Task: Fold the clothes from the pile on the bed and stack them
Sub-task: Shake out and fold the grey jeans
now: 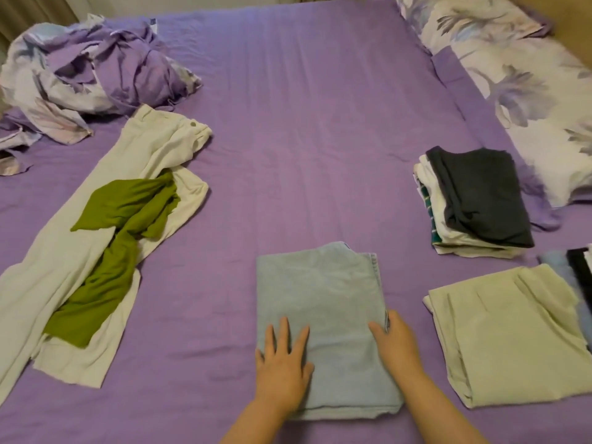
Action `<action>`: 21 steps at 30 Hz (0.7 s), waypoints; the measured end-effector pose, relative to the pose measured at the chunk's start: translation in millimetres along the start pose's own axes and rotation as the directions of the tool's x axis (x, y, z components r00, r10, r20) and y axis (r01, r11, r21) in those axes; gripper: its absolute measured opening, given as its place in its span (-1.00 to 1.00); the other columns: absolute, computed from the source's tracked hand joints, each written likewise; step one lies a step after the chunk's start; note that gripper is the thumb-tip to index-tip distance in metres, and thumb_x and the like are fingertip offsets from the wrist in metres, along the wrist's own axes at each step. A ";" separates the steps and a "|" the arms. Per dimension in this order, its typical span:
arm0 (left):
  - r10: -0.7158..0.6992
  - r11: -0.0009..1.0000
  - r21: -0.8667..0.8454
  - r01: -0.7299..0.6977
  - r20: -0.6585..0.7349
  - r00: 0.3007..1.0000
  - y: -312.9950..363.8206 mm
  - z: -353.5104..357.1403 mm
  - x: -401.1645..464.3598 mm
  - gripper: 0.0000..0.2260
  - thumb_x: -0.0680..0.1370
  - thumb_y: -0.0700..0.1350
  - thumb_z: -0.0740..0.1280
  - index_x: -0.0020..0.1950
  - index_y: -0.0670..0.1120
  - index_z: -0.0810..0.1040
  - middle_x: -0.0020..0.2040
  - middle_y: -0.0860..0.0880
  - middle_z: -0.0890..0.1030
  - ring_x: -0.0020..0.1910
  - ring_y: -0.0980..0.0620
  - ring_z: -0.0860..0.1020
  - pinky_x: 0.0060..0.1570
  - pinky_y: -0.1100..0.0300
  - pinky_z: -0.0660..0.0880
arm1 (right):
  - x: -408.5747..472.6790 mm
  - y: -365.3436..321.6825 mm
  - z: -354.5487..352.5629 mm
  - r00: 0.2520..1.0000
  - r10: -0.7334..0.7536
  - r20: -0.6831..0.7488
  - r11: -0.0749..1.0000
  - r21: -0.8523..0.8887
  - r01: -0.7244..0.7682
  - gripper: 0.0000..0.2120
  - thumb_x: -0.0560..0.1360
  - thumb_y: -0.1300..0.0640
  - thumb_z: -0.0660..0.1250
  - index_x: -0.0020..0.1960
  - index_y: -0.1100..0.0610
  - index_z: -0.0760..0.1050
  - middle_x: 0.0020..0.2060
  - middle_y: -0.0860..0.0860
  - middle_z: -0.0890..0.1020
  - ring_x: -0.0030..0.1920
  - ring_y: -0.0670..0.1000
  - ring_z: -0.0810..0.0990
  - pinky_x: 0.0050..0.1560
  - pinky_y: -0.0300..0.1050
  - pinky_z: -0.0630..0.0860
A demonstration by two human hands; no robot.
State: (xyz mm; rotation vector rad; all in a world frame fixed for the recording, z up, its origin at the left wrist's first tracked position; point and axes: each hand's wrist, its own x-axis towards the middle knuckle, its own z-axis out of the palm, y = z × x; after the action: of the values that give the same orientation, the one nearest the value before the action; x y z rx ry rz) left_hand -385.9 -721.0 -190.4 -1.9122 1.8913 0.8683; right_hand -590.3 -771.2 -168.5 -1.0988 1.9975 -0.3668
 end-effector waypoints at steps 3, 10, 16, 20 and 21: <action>-0.002 1.000 0.025 0.001 0.009 1.000 2.1 11.3 11.6 -0.37 0.60 0.18 0.10 0.54 0.22 -0.22 0.54 -0.05 -0.36 0.52 -0.19 -0.30 0.45 -0.19 0.01 | 13.3 15.3 4.3 0.999 0.042 -0.030 0.994 -0.099 -0.045 -0.62 0.49 0.25 0.37 0.27 0.28 0.43 0.18 0.25 0.52 0.21 0.23 0.45 0.19 0.03 0.40; -0.165 0.965 -0.231 0.126 -0.161 0.973 1.7 8.7 17.5 -0.05 0.44 0.25 0.33 0.51 0.15 -0.33 0.56 -0.12 -0.27 0.54 -0.16 -0.13 0.48 0.01 0.05 | 22.4 28.0 8.9 0.996 0.087 0.035 0.994 -0.067 -0.085 -0.26 0.49 0.11 0.41 0.49 0.32 0.11 0.43 0.25 0.29 0.42 0.23 0.28 0.38 0.01 0.25; -0.424 0.588 -0.770 0.249 -0.031 0.905 -15.8 -17.0 47.6 -0.02 0.33 0.01 0.58 0.54 -0.17 0.04 0.41 -0.23 0.35 0.36 -0.21 0.37 0.33 -0.07 0.36 | 35.6 30.2 9.7 0.977 0.167 0.135 0.958 0.214 -0.193 -0.50 0.51 0.10 0.38 0.36 0.28 0.34 0.23 0.19 0.53 0.23 0.20 0.51 0.23 0.04 0.45; -0.481 0.223 -0.948 0.226 0.095 0.871 -19.4 -26.9 47.9 -0.50 0.40 -0.10 0.53 0.26 -0.23 0.48 0.19 -0.16 0.59 0.10 -0.11 0.58 0.12 0.03 0.51 | 36.1 22.1 9.8 0.983 0.122 0.135 0.928 0.336 -0.161 -0.68 0.50 0.10 0.41 0.19 0.19 0.47 0.09 0.11 0.60 0.08 0.10 0.57 0.10 -0.05 0.48; -0.479 0.173 -0.961 0.216 0.109 0.871 -17.9 -29.0 45.7 -0.59 0.42 -0.06 0.51 0.19 -0.20 0.53 0.14 -0.15 0.62 0.04 -0.09 0.59 0.07 0.06 0.51 | 34.9 21.0 7.9 0.991 0.089 0.104 0.936 0.332 -0.119 -0.72 0.50 0.09 0.40 0.16 0.16 0.47 0.06 0.09 0.61 0.04 0.07 0.56 0.05 -0.08 0.46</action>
State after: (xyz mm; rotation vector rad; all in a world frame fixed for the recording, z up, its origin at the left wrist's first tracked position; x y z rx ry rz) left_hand -365.3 -773.3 -199.6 -3.0482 0.7096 2.0108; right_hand -606.5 -786.1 -203.7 -0.7760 1.8223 -0.5716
